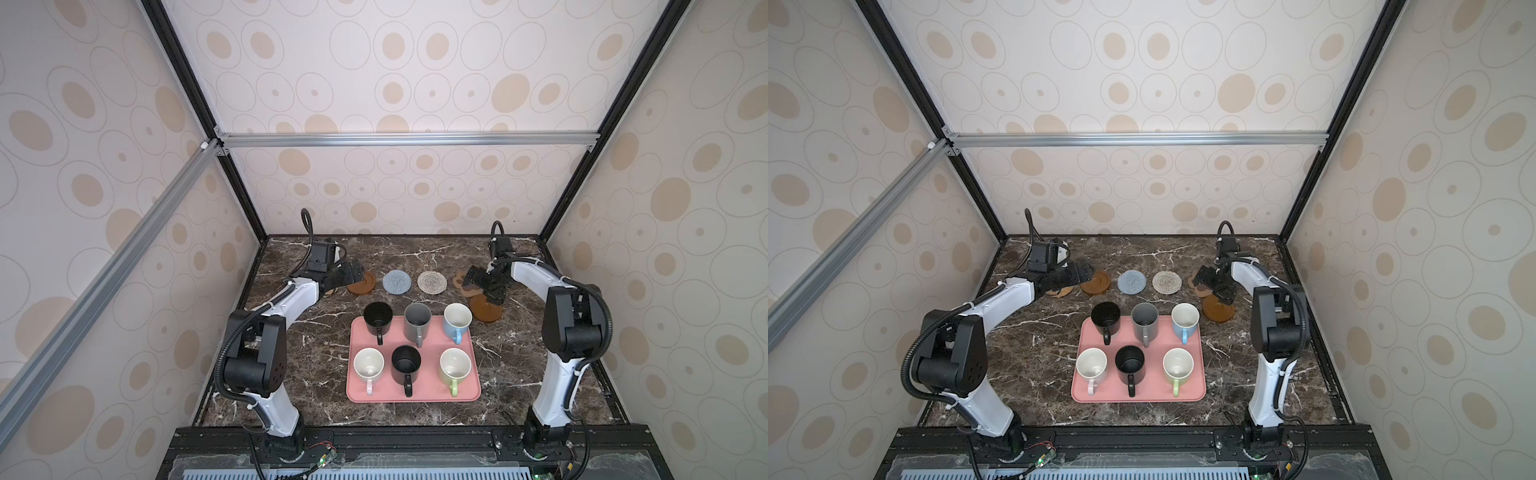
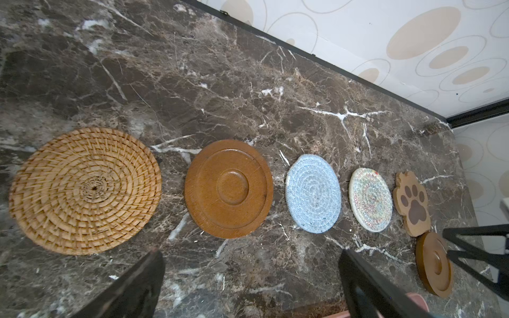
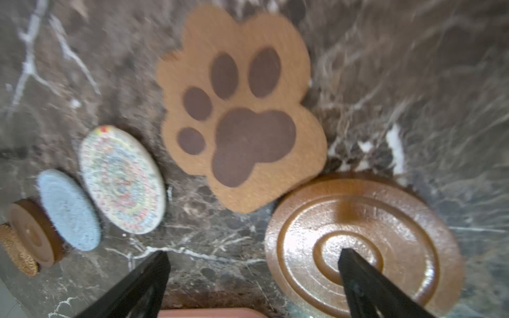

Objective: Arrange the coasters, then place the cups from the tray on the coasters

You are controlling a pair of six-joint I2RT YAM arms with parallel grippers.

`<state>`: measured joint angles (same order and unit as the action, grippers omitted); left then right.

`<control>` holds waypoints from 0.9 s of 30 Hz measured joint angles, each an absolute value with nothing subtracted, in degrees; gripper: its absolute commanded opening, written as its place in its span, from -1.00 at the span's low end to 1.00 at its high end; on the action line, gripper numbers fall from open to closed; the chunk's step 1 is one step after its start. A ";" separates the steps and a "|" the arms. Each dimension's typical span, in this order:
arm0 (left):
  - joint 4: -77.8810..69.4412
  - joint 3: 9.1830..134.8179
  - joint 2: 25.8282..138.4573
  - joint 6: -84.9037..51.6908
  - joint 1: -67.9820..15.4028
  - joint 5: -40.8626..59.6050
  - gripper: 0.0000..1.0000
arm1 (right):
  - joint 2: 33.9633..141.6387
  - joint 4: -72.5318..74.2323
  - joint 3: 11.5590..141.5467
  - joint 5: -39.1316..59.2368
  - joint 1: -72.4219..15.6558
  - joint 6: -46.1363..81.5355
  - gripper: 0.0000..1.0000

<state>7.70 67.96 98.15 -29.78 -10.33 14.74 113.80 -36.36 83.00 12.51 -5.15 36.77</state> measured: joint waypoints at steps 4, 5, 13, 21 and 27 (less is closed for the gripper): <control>7.88 68.82 98.39 -29.76 -10.33 15.05 1.00 | 113.34 -34.09 79.94 13.82 -5.15 38.50 1.00; 7.84 68.99 98.45 -29.76 -10.33 15.09 1.00 | 113.23 -33.54 79.66 13.96 -5.15 38.74 1.00; 7.92 69.25 98.45 -29.76 -10.33 15.16 1.00 | 113.12 -32.34 79.07 13.26 -5.15 39.59 1.00; 7.88 69.25 98.45 -29.78 -10.33 15.14 1.00 | 113.36 -36.40 80.29 7.62 -5.06 38.02 0.99; 7.86 69.25 98.45 -29.78 -10.33 15.11 1.00 | 114.91 -39.09 82.32 4.60 -4.54 37.01 0.99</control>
